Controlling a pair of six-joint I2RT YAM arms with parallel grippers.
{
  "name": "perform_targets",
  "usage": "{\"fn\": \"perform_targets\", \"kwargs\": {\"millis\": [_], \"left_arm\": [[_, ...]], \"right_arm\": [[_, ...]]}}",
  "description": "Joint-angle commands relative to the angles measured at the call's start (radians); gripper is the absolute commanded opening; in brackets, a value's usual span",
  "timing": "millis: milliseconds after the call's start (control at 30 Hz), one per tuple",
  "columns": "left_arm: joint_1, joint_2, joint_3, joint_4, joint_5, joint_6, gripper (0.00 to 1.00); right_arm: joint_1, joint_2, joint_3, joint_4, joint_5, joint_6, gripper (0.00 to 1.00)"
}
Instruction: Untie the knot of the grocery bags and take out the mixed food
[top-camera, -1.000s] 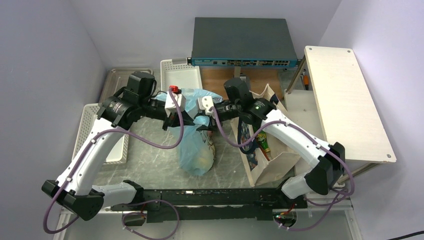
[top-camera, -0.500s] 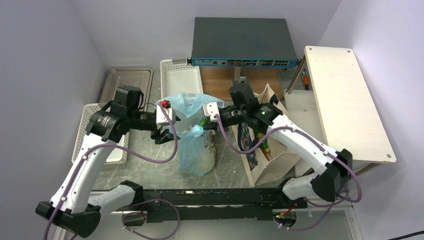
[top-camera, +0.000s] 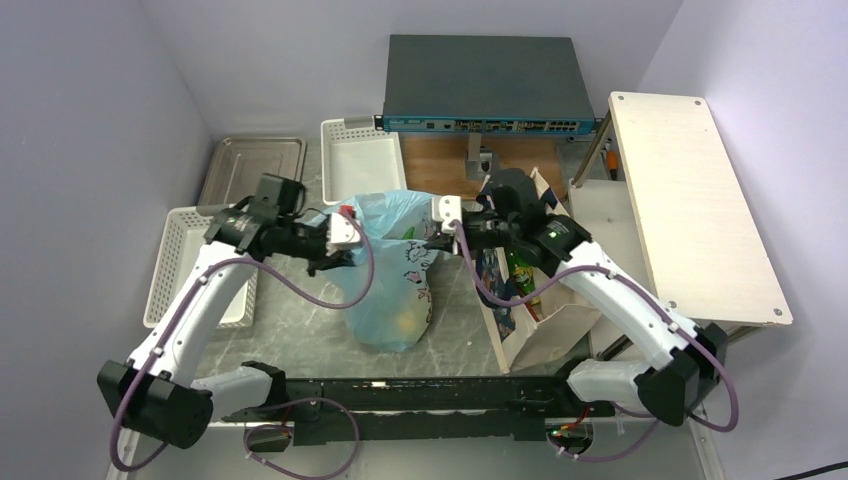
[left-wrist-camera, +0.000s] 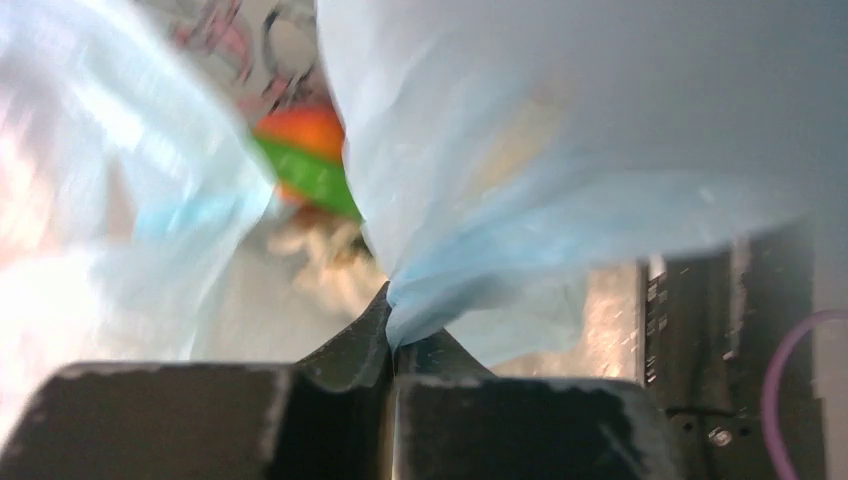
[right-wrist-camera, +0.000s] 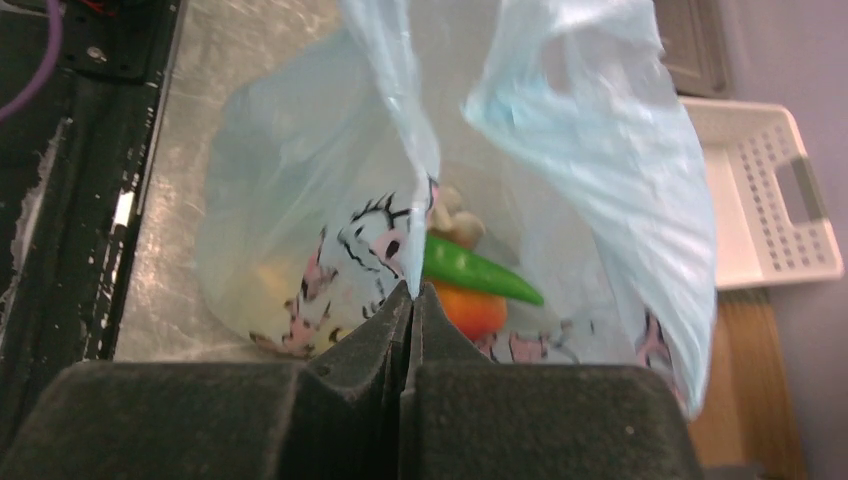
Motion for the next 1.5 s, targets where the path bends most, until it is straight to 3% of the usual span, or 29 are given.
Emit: {"fn": "perform_targets", "kwargs": {"millis": [0,167,233,300,567,633,667,733,900,967,1033,1267,1467], "left_arm": [[0.212,-0.1,-0.044,-0.097,-0.023,0.117,0.0],[0.382,-0.149,-0.038,-0.107,-0.037,0.179,0.0],[0.419,-0.148,-0.023,-0.102,-0.019,0.181,0.06],[0.424,-0.149,-0.013,-0.104,0.005,0.187,0.13],[0.425,-0.132,0.019,-0.199,0.053,0.343,0.15],[0.425,-0.132,0.041,-0.217,0.065,0.351,0.08],[0.425,-0.134,0.05,-0.196,0.061,0.325,0.02],[0.431,-0.144,0.05,-0.131,0.0,0.271,0.0],[0.535,-0.285,-0.173,0.417,-0.085,-0.019,0.0],[0.536,-0.32,-0.232,0.47,-0.036,-0.017,0.0],[0.514,-0.342,-0.262,0.414,0.001,0.078,0.0],[0.488,-0.548,-0.461,0.077,-0.034,0.764,0.0],[0.488,-0.697,-0.612,-0.09,-0.1,1.076,0.0]], "right_arm": [[-0.069,-0.101,-0.042,-0.02,0.024,-0.017,0.0],[-0.151,-0.13,-0.07,-0.071,0.037,-0.028,0.0],[-0.176,-0.133,-0.079,-0.095,0.034,-0.034,0.0],[-0.185,-0.137,-0.089,-0.096,0.033,-0.039,0.0],[-0.191,-0.136,-0.098,-0.08,0.047,-0.021,0.0],[-0.191,-0.144,-0.106,-0.076,0.047,-0.023,0.0],[-0.19,-0.145,-0.108,-0.08,0.052,-0.028,0.0],[-0.194,-0.148,-0.107,-0.098,0.075,-0.038,0.0],[-0.215,-0.19,-0.146,-0.101,0.056,-0.054,0.0],[-0.208,-0.202,-0.16,-0.07,0.026,-0.031,0.0],[-0.18,-0.195,-0.164,-0.044,0.033,0.012,0.0],[-0.031,-0.227,-0.206,-0.115,0.056,-0.029,0.0],[0.009,-0.261,-0.312,-0.117,0.152,-0.147,0.0]]}}
